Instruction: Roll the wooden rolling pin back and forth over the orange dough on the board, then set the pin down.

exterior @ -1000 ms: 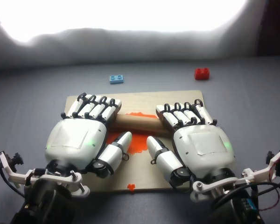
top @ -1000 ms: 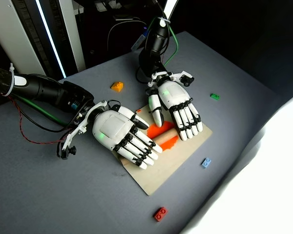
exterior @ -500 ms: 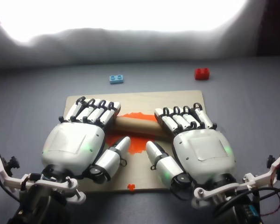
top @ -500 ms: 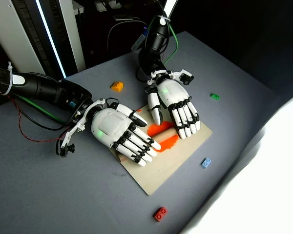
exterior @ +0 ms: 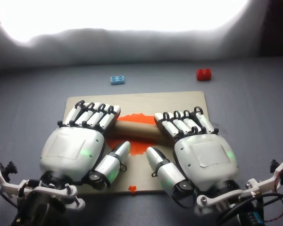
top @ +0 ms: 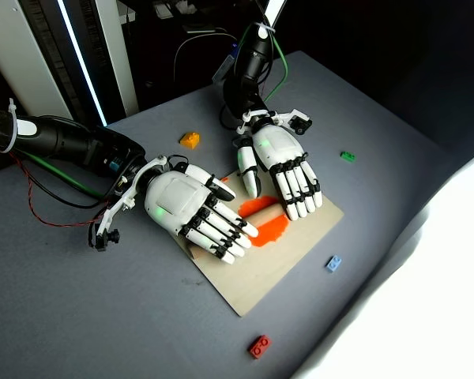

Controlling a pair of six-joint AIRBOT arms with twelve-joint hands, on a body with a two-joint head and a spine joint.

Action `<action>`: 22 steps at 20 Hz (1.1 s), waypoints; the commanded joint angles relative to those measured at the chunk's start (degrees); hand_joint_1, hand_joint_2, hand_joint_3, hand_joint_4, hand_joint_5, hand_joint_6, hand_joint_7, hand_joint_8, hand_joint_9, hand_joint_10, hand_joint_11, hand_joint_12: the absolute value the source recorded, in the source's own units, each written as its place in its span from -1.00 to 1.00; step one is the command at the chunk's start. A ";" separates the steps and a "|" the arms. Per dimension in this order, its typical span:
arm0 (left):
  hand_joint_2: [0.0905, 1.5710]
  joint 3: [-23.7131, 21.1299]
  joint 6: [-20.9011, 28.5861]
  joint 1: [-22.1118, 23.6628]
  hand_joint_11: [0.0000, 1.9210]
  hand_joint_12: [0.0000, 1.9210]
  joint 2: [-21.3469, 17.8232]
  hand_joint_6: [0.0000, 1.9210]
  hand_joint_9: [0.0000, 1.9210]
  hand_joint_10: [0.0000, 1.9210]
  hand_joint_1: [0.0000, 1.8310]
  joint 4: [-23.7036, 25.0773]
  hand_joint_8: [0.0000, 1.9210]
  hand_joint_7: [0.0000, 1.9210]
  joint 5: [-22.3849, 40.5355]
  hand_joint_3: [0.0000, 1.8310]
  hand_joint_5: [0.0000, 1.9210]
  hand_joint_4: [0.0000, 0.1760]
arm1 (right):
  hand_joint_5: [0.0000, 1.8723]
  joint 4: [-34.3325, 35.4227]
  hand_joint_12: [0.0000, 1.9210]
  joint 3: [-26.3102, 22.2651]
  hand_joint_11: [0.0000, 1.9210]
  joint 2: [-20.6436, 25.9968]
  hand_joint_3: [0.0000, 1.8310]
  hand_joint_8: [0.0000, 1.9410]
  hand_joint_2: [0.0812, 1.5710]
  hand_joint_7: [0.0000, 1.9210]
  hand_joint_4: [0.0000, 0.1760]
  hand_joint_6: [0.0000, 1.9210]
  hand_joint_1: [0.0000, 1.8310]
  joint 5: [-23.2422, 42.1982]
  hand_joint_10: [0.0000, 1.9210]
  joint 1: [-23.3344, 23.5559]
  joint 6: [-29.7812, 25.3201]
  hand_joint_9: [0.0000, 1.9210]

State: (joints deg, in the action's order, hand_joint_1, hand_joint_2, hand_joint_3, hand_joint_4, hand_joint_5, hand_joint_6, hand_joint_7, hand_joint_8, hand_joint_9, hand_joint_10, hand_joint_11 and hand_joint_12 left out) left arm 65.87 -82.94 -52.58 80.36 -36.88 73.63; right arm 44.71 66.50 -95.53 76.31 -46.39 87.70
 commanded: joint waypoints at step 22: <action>0.95 -2.66 -1.27 -2.96 -1.00 -0.54 -1.67 -1.00 -0.72 -1.00 -1.00 1.51 -1.00 -0.64 0.19 -1.00 -0.69 -1.00 | -0.56 0.48 -0.13 -1.37 -1.00 -0.59 -1.00 -1.00 0.94 -0.53 -1.00 -1.00 -1.00 -2.59 -0.99 -1.46 0.25 -0.58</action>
State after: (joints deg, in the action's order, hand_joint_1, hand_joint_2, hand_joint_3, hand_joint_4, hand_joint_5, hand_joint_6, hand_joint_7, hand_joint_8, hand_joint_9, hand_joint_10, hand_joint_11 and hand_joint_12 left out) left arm 63.51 -83.90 -54.76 78.65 -35.51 74.19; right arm 44.18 65.67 -95.48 76.69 -46.70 87.70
